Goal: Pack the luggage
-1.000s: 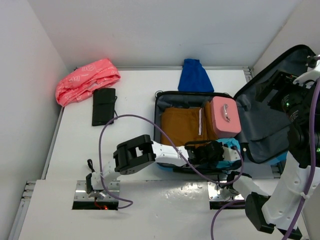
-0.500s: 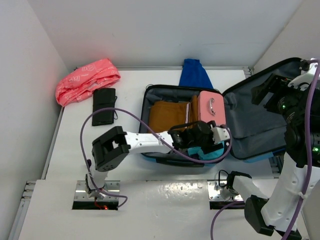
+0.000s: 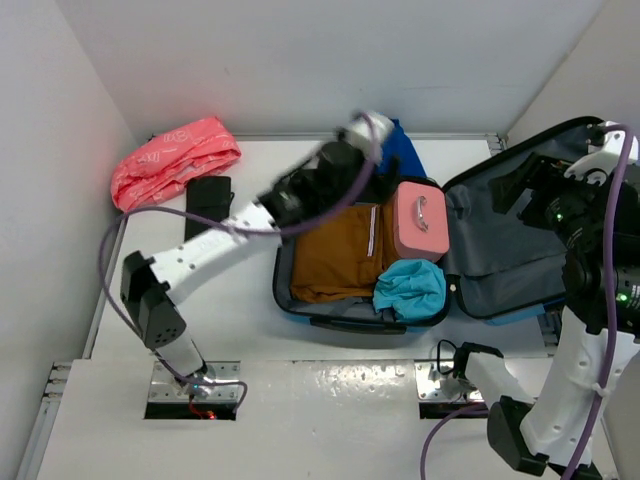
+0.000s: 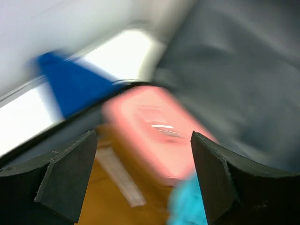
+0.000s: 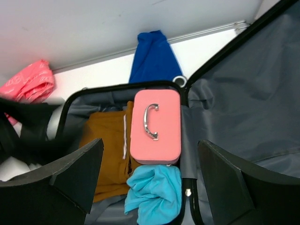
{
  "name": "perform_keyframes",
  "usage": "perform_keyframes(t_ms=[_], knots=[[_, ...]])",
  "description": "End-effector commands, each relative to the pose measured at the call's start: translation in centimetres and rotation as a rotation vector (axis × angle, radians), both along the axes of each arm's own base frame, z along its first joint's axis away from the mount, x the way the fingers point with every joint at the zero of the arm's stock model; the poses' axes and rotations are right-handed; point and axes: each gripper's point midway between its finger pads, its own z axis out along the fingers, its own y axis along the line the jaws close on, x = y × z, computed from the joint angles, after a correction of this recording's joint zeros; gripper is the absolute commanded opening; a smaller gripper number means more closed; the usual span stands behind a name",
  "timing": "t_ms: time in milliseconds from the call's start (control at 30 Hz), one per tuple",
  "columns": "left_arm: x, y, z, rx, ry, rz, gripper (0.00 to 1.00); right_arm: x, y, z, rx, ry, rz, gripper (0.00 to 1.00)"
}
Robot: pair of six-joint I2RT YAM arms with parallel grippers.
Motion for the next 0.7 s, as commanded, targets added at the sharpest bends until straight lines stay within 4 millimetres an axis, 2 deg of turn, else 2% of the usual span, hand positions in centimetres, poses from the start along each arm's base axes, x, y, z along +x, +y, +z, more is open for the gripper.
perform_keyframes(t_ms=[0, 33, 67, 100, 133, 167, 200, 233, 267, 300, 333, 367, 500, 600, 633, 667], knots=[[7.1, 13.6, -0.3, 0.026, 0.202, 0.467, 0.86, 0.9, 1.1, -0.1, 0.026, -0.012, 0.075, 0.82], [10.2, 19.3, -1.3, 0.034, 0.246, 0.61, 0.86, 0.9, 1.6, -0.7, 0.04, 0.012, 0.103, 0.83], [11.2, 22.1, -3.4, 0.071, 0.297, 0.656, 0.86, 1.5, 1.6, -1.4, 0.052, 0.036, 0.113, 0.83], [11.6, 25.4, -4.9, 0.1, 0.34, 0.717, 0.86, 1.7, 2.2, -1.8, 0.073, 0.044, 0.142, 0.83], [11.9, 28.5, -7.6, 0.153, 0.394, 0.768, 0.86, 2.0, 2.4, -2.5, 0.093, 0.064, 0.15, 0.83], [12.8, 33.6, -8.8, 0.154, 0.449, 0.839, 0.87, 2.7, 2.5, -2.7, 0.107, 0.07, 0.158, 0.83], [13.0, 36.1, -10.0, 0.173, 0.495, 0.879, 0.89, 3.1, 2.6, -2.9, 0.115, 0.074, 0.162, 0.83], [13.1, 38.2, -12.9, 0.23, 0.562, 0.888, 0.89, 3.7, 2.4, -3.2, 0.114, 0.086, 0.161, 0.83], [13.0, 41.6, -14.9, 0.235, 0.631, 0.926, 0.9, 4.1, 2.2, -3.0, 0.113, 0.08, 0.153, 0.83], [13.0, 42.9, -16.3, 0.248, 0.676, 0.932, 0.92, 5.2, 1.8, -3.7, 0.121, 0.11, 0.147, 0.83], [12.6, 43.7, -17.9, 0.273, 0.731, 0.919, 0.92, 5.4, 1.7, -3.3, 0.113, 0.109, 0.147, 0.83], [12.7, 45.2, -20.4, 0.318, 0.795, 0.911, 0.94, 6.1, 1.5, -3.4, 0.114, 0.121, 0.151, 0.84], [12.8, 48.4, -24.7, 0.34, 0.889, 0.922, 0.96, 8.1, 1.0, -4.4, 0.118, 0.159, 0.156, 0.84], [13.9, 50.3, -26.1, 0.36, 0.877, 0.93, 0.97, 8.9, 1.0, -5.1, 0.114, 0.178, 0.177, 0.84], [14.2, 50.8, -27.4, 0.356, 0.899, 0.93, 0.97, 9.4, 0.9, -5.1, 0.108, 0.182, 0.181, 0.84], [14.8, 52.2, -27.4, 0.351, 0.889, 0.95, 0.97, 9.6, 1.1, -5.4, 0.115, 0.192, 0.198, 0.84]])
